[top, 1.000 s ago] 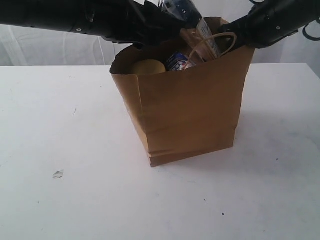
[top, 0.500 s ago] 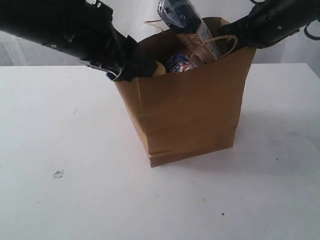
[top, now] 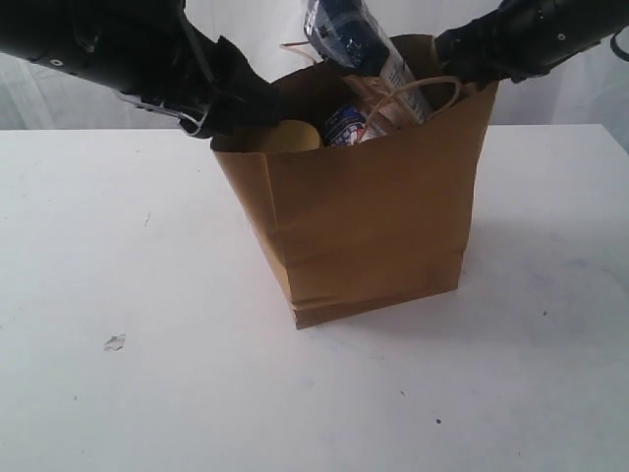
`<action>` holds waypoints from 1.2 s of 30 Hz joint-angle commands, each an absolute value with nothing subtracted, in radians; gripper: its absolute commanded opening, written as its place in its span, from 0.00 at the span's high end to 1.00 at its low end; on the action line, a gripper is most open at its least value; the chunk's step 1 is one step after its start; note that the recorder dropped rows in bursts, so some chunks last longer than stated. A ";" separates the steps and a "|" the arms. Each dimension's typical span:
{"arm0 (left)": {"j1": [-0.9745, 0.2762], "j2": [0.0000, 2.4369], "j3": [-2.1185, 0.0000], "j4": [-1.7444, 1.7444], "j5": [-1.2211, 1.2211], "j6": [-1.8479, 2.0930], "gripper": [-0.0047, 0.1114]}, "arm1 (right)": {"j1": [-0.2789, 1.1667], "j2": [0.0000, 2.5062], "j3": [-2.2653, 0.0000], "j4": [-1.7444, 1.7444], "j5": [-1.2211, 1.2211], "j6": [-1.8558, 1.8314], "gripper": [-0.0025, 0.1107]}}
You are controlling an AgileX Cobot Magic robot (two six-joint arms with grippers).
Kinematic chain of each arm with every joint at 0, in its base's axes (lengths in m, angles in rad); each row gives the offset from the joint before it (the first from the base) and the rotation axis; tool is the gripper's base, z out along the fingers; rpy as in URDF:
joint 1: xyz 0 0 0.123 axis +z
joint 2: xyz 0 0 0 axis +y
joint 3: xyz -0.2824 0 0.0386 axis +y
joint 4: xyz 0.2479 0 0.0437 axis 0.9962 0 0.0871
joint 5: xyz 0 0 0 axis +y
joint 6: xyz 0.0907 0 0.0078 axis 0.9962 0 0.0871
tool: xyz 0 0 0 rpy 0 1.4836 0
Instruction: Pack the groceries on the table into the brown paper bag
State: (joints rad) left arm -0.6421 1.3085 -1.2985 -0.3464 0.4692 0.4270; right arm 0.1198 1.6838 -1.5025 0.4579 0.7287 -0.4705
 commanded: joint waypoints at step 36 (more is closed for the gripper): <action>-0.640 1.024 -1.304 -0.292 0.571 0.392 0.71 | 0.118 1.193 -1.463 0.473 0.692 -0.448 0.89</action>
